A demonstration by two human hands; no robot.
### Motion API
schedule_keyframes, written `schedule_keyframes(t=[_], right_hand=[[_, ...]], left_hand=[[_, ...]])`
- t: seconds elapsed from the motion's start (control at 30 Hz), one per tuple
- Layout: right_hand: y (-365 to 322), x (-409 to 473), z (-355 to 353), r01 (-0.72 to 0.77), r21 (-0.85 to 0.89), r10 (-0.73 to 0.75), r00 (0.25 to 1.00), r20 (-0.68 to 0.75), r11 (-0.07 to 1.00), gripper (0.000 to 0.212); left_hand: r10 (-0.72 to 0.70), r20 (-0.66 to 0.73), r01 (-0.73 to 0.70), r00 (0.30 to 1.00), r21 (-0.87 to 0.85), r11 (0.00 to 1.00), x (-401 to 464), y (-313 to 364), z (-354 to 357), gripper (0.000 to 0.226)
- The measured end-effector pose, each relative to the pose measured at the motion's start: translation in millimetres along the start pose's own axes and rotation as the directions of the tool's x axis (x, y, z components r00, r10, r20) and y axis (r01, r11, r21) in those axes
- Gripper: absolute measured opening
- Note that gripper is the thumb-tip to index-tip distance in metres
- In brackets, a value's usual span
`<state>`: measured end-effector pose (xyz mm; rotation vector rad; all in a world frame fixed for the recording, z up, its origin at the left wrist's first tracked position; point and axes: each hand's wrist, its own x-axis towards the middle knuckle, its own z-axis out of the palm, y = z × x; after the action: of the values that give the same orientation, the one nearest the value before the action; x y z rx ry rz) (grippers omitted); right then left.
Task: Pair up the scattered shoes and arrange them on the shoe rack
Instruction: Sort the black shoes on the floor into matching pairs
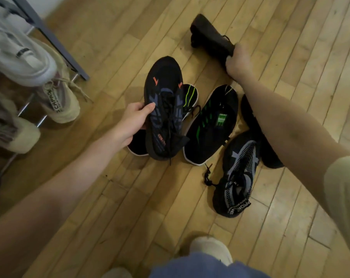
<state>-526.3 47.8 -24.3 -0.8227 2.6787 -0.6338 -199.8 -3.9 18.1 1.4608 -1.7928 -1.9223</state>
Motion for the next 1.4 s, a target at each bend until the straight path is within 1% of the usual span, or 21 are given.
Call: schedule_keyframes(t=[0.03, 0.1, 0.17, 0.27, 0.3, 0.4, 0.47, 0.57, 0.67, 0.73, 0.77, 0.83, 0.93, 1.0, 1.03, 1.07, 1.1, 1.2, 1.27, 1.33, 1.4], right_hand=[[-5.9, -4.9, -4.7, 0.025, 0.081, -0.021, 0.999, -0.046, 0.996, 0.031], [-18.4, -25.2, -12.8, 0.043, 0.227, -0.031, 0.998, -0.058, 0.973, 0.031], [-22.9, -52.6, -12.9, 0.009, 0.409, -0.013, 1.0, 0.008, 0.912, 0.035], [-20.9, -98.2, -16.9, -0.108, 0.654, -0.016, 0.983, 0.181, 0.748, 0.046], [-18.6, -111.9, -18.5, -0.148, 0.696, -0.042, 0.968, 0.248, 0.703, 0.049], [-11.2, -146.5, -18.8, -0.247, 0.747, -0.145, 0.897, 0.417, 0.618, 0.055], [-9.4, -169.1, -20.8, -0.208, 0.773, -0.271, 0.856, 0.441, 0.599, 0.058], [-9.2, -195.5, -31.4, -0.061, 0.773, -0.432, 0.8, 0.416, 0.632, 0.058], [-20.1, -210.2, -45.4, 0.109, 0.69, -0.48, 0.795, 0.372, 0.716, 0.046], [-35.8, -215.1, -53.8, 0.187, 0.583, -0.5, 0.747, 0.438, 0.791, 0.033], [-46.1, -217.3, -57.4, 0.216, 0.525, -0.504, 0.704, 0.501, 0.823, 0.027], [-69.8, -221.9, -61.6, 0.282, 0.423, -0.504, 0.587, 0.634, 0.861, 0.021], [-110.5, -230.1, -48.7, 0.388, 0.325, -0.476, 0.404, 0.781, 0.862, 0.019], [-141.3, -237.8, -24.1, 0.481, 0.264, -0.447, 0.317, 0.837, 0.836, 0.019], [-155.7, -243.3, -7.9, 0.508, 0.241, -0.431, 0.296, 0.853, 0.827, 0.019], [-168.3, -249.5, 10.7, 0.519, 0.22, -0.416, 0.298, 0.859, 0.826, 0.02], [-179.0, -256.4, 30.5, 0.53, 0.197, -0.411, 0.323, 0.852, 0.825, 0.023], [-193.2, -275.5, 84.4, 0.642, 0.116, -0.505, 0.464, 0.728, 0.758, 0.051], [-186.9, -287.7, 106.3, 0.686, 0.089, -0.567, 0.513, 0.644, 0.722, 0.063], [-171.1, -305.5, 118.1, 0.708, 0.064, -0.613, 0.558, 0.56, 0.703, 0.067], [-150.0, -333.8, 121.3, 0.684, 0.092, -0.652, 0.634, 0.415, 0.723, 0.064]], left_hand=[[0.0, -0.012, 0.0, 1.0, -0.016, 1.0, -1.0, -1.9, -2.2, 0.024], [0.002, -0.034, -0.004, 0.999, -0.05, 0.999, -6.5, -5.2, -7.7, 0.02], [0.004, -0.06, -0.008, 0.998, -0.069, 0.998, -13.7, -10.9, -16.1, 0.019], [0.001, -0.105, -0.008, 0.994, -0.067, 0.998, -28.4, -21.2, -32.8, 0.02], [-0.005, -0.124, -0.005, 0.992, -0.077, 0.997, -33.9, -26.4, -38.8, 0.02], [-0.035, -0.18, 0.015, 0.983, -0.112, 0.994, -55.0, -45.5, -56.1, 0.019], [-0.06, -0.221, 0.03, 0.973, -0.137, 0.99, -69.8, -58.9, -64.3, 0.02], [-0.102, -0.279, 0.058, 0.955, -0.162, 0.985, -91.3, -81.6, -77.7, 0.021], [-0.128, -0.341, 0.082, 0.931, -0.146, 0.986, -113.8, -109.1, -101.0, 0.023], [-0.17, -0.383, 0.109, 0.908, -0.174, 0.979, -126.5, -128.8, -117.5, 0.023], [-0.193, -0.41, 0.129, 0.892, -0.178, 0.975, -131.9, -137.6, -124.9, 0.024], [-0.213, -0.432, 0.165, 0.876, -0.146, 0.975, -144.4, -151.7, -136.2, 0.025], [-0.198, -0.415, 0.17, 0.888, -0.105, 0.98, -161.3, -168.9, -144.7, 0.025], [-0.2, -0.404, 0.183, 0.892, -0.08, 0.98, -168.4, -174.9, -144.7, 0.025], [-0.2, -0.405, 0.189, 0.892, -0.068, 0.98, -169.0, -177.4, -142.9, 0.026], [-0.207, -0.402, 0.199, 0.892, -0.06, 0.978, -169.9, -177.1, -140.1, 0.027], [-0.204, -0.408, 0.198, 0.89, -0.058, 0.979, -168.6, -179.8, -137.9, 0.03], [-0.231, -0.411, 0.217, 0.882, -0.082, 0.973, -172.8, -180.0, -131.4, 0.038], [-0.258, -0.407, 0.224, 0.876, -0.131, 0.966, -175.8, -182.6, -127.9, 0.038], [-0.264, -0.405, 0.221, 0.876, -0.148, 0.964, -180.6, -183.4, -125.9, 0.037], [-0.288, -0.39, 0.237, 0.875, -0.174, 0.956, -184.5, -187.0, -126.7, 0.038]])
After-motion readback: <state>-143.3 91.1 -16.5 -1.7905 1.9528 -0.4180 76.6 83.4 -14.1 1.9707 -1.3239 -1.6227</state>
